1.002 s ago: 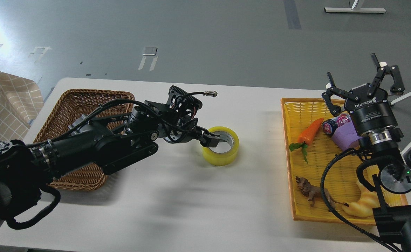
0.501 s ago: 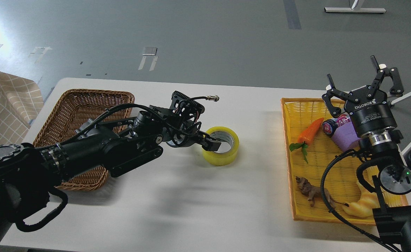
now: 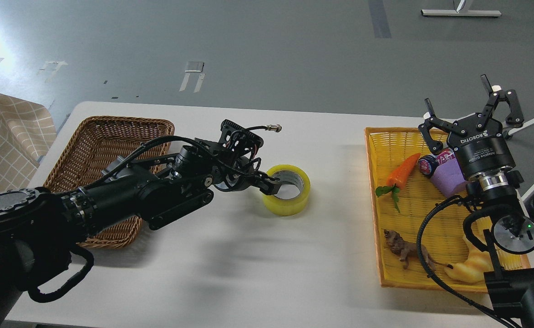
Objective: Place and transfer tape with both arms
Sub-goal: 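Insert the left gripper into the tape hole and grasp it, then lift the tape and lower it into the wicker basket with left gripper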
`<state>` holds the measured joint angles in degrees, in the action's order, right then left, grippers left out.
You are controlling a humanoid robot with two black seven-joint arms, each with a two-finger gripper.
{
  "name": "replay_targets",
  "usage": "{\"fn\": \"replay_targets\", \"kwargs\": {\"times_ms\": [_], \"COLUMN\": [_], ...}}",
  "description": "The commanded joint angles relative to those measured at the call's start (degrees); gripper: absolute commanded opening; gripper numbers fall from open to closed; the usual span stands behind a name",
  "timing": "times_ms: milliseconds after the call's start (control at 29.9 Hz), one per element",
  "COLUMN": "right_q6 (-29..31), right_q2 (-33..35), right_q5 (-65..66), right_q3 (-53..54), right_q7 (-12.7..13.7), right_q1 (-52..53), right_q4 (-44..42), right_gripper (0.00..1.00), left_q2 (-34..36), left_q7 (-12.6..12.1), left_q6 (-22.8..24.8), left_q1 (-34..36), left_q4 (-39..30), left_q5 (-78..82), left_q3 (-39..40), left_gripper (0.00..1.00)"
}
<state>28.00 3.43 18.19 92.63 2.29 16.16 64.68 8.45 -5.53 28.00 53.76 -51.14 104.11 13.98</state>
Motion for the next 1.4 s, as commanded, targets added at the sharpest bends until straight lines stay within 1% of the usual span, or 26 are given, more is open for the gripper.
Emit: {"fn": "replay_targets", "kwargs": {"times_ms": [0, 33, 67, 100, 134, 167, 200, 234, 267, 334, 401, 601, 735, 835, 936, 1069, 1136, 1236, 1337, 1370], "right_q6": [0.0, 0.0, 0.0, 0.0, 0.0, 0.0, 0.0, 0.0, 0.0, 0.0, 0.0, 0.0, 0.0, 0.0, 0.0, 0.0, 0.0, 0.0, 0.0, 0.0], "right_q2": [0.0, 0.0, -0.09, -0.01, 0.0, 0.0, 0.0, 0.0, 0.0, -0.09, -0.09, -0.01, -0.09, -0.09, -0.09, -0.27, -0.27, -0.27, -0.27, -0.27], "right_q5": [0.0, 0.0, 0.0, 0.0, 0.0, 0.0, 0.0, 0.0, 0.0, 0.0, 0.0, 0.0, 0.0, 0.0, 0.0, 0.0, 0.0, -0.09, 0.0, -0.09], "right_q3": [0.0, 0.0, 0.0, -0.08, 0.0, -0.08, -0.08, -0.08, -0.08, 0.0, 0.0, 0.0, -0.08, 0.0, -0.08, 0.0, 0.0, 0.0, 0.0, 0.0], "right_q7": [0.0, 0.0, 0.0, 0.0, 0.0, 0.0, 0.0, 0.0, 0.0, 0.0, 0.0, 0.0, 0.0, 0.0, 0.0, 0.0, 0.0, 0.0, 0.0, 0.0], "right_q1": [-0.07, -0.07, -0.07, -0.07, -0.07, -0.07, -0.07, -0.07, -0.07, -0.16, -0.16, -0.25, -0.25, -0.25, -0.25, -0.25, -0.25, -0.16, -0.16, -0.16], "right_q4": [0.0, 0.0, 0.0, 0.0, 0.0, 0.0, 0.0, 0.0, 0.0, 0.0, 0.0, 0.0, 0.0, 0.0, 0.0, 0.09, 0.18, 0.18, 0.09, 0.09], "right_gripper": [1.0, 1.0, 1.0, 1.0, 1.0, 1.0, 1.0, 1.0, 1.0, 1.0, 1.0, 1.0, 1.0, 1.0, 1.0, 1.0, 1.0, 1.0, 1.0, 1.0], "left_q2": [-0.1, -0.1, -0.1, -0.1, -0.1, -0.1, -0.1, -0.1, -0.1, -0.1, -0.1, 0.51, 1.39, 3.05, 5.69, 9.2, 11.49, 14.83, 19.83, 21.76], "left_q7": [-0.1, -0.1, -0.27, -0.27, -0.27, -0.19, -0.1, 0.6, 0.95, 3.06, 3.41, 3.68, 3.68, 3.68, 3.77, 5.35, 5.61, 5.97, 6.23, 6.75], "left_q6": [0.0, 0.0, 0.0, 0.0, 0.0, 0.0, 0.0, 0.0, 0.0, 0.0, 0.0, 0.0, 0.0, 0.0, 0.0, 0.0, 0.0, 0.0, 0.0, 0.0], "left_q1": [-0.24, -0.41, -0.5, -0.5, -0.5, -0.5, -0.5, -0.5, -0.41, -0.06, 0.2, 3.62, 7.58, 8.99, 9.87, 11.1, 11.45, 11.89, 11.89, 11.89], "left_q4": [0.07, 0.16, 0.16, 0.25, 0.25, 0.25, 0.25, 0.25, 0.25, -0.28, -0.54, -0.81, -0.81, -0.81, -0.81, -0.89, -1.42, -3.35, -5.55, -6.25], "left_q5": [0.04, 0.12, 0.04, 0.12, 0.12, 0.12, 0.21, 0.3, 0.3, 0.39, 0.3, -0.23, -3.82, -4.88, -4.97, -4.97, -4.97, -4.97, -4.89, -4.89], "left_q3": [-0.09, -0.09, -0.09, -0.09, -0.09, -0.09, -0.09, -0.09, -0.09, -0.35, -0.62, -0.45, -0.62, -0.71, -0.71, -0.71, -0.71, -0.71, -0.8, -0.8], "left_gripper": [0.54, 0.52, 0.42, 0.38, 0.31, 0.17, 0.07, 0.0, 0.0, 0.0, 0.0, 0.0, 0.0, 0.0, 0.0, 0.0, 0.0, 0.0, 0.0, 0.0]}}
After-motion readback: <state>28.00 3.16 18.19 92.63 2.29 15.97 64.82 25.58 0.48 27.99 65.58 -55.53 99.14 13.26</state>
